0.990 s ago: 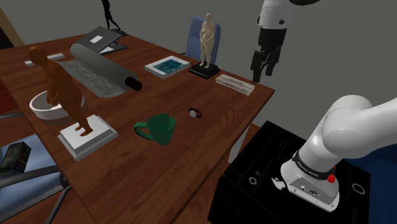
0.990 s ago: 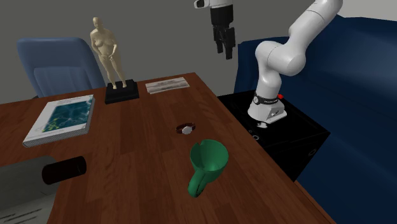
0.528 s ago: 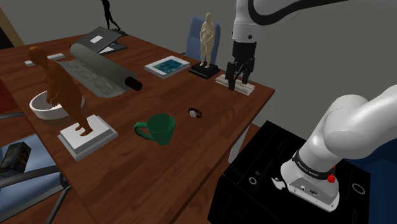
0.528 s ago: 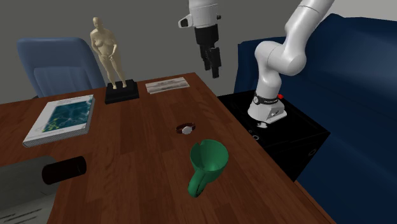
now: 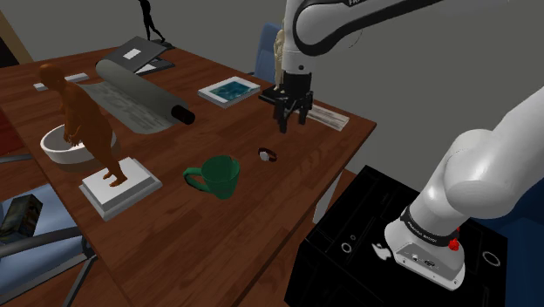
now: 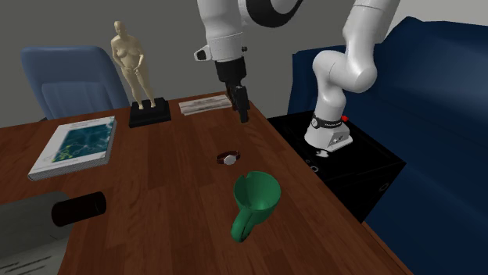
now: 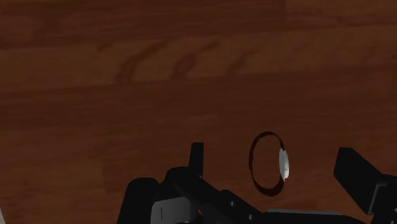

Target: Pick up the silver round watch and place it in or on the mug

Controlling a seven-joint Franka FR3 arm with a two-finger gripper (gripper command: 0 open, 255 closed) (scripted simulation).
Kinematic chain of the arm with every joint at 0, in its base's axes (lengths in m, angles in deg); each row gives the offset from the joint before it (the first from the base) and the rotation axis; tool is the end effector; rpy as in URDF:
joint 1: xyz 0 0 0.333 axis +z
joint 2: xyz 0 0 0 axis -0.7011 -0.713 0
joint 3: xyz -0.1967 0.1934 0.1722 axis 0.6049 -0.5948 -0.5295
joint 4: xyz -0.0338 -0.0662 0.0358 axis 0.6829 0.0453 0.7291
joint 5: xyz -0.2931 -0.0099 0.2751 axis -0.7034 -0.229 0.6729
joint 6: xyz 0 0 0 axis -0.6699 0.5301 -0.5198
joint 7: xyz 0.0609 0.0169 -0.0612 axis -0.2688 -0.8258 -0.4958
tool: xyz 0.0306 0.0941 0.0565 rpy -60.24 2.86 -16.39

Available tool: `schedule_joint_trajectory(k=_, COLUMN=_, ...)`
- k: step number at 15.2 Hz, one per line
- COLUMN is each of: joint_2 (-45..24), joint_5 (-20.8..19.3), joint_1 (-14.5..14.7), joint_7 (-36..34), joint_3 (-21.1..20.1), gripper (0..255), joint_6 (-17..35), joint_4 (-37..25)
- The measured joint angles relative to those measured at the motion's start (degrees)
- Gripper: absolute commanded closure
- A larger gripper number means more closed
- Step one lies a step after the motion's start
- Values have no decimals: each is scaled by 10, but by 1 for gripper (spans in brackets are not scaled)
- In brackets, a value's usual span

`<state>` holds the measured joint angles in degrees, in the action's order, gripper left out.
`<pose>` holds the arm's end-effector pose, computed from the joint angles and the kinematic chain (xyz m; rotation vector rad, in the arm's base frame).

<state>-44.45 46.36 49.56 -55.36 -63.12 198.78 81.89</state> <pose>0.4566 0.0861 0.4331 -2.9966 0.0308 0.2042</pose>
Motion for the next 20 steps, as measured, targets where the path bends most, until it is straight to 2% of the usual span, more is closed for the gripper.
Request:
schedule_joint_trajectory(k=7, joint_2=-152, joint_5=14, joint_1=18, joint_7=-6, joint_3=-19, gripper=0, joint_6=61, joint_4=-100)
schedule_joint_trajectory(k=16, joint_2=-193, joint_5=21, joint_1=25, joint_7=-3, joint_3=-26, gripper=0, joint_6=123, joint_4=-80)
schedule_joint_trajectory(k=20, joint_2=-195, joint_5=21, joint_1=25, joint_7=-3, joint_3=-26, gripper=0, joint_6=128, joint_4=-78)
